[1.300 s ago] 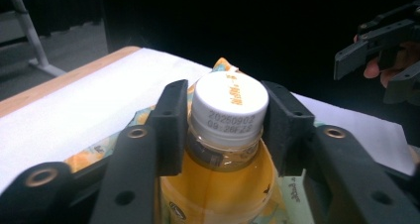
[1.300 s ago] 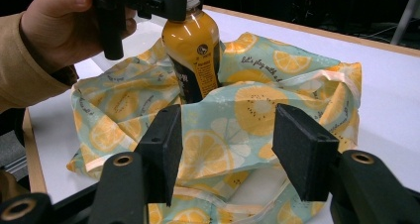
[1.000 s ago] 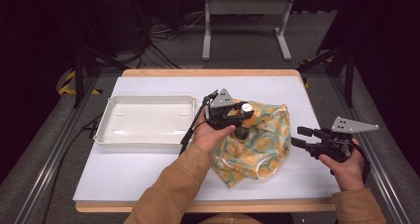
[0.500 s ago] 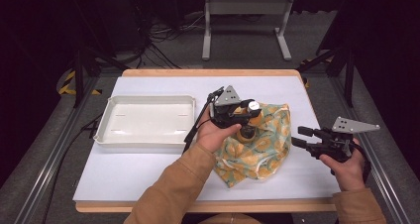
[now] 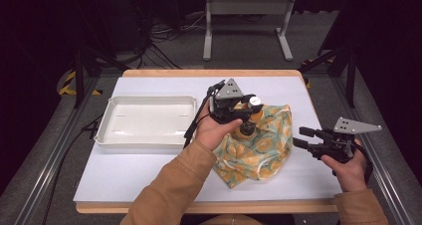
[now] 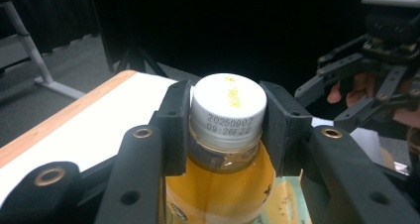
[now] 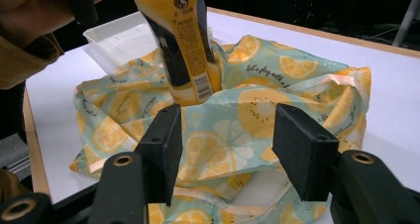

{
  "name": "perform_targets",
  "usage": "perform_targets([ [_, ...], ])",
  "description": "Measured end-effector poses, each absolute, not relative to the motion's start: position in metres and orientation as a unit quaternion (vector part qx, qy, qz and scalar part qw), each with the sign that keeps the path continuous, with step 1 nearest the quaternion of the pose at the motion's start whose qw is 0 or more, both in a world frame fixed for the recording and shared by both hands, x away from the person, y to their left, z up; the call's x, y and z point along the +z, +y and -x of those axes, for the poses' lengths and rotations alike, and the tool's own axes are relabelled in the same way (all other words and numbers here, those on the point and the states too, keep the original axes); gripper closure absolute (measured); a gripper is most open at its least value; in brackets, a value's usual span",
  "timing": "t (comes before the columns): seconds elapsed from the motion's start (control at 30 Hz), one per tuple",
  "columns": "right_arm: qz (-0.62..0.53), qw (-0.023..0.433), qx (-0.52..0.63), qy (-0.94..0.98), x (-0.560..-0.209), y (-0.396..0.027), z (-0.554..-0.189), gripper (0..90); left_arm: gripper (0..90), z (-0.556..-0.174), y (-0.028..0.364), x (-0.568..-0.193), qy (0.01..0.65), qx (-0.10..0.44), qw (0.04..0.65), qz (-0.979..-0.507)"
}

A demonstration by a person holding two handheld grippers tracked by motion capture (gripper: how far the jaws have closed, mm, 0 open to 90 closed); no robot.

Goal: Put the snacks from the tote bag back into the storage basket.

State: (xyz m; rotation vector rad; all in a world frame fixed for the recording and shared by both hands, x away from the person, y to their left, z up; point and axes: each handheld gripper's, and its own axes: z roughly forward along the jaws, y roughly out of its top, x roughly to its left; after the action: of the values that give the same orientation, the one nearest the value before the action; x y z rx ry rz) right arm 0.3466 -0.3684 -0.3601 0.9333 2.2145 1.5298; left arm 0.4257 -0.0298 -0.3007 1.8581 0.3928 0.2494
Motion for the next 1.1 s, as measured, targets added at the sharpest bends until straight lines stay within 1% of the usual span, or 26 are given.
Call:
perform_targets([
  [0.27, -0.324, 0.144, 0.53, 0.77, -0.361, -0.368, -0.347, 45.9, 58.6, -0.421, -0.023, -0.279, 0.166, 0.105, 0.586, -0.786],
  [0.6, -0.323, 0.144, 0.53, 0.771, -0.361, -0.367, -0.347, 45.9, 58.6, -0.416, -0.011, -0.262, 0.166, 0.095, 0.591, -0.783],
  [0.77, -0.323, 0.143, 0.529, 0.772, -0.361, -0.366, -0.347, 45.8, 58.6, -0.413, 0.003, -0.255, 0.164, 0.103, 0.592, -0.782],
  [1.1, -0.318, 0.14, 0.53, 0.774, -0.361, -0.361, -0.351, 45.8, 58.6, -0.405, 0.041, -0.249, 0.181, 0.121, 0.589, -0.778],
])
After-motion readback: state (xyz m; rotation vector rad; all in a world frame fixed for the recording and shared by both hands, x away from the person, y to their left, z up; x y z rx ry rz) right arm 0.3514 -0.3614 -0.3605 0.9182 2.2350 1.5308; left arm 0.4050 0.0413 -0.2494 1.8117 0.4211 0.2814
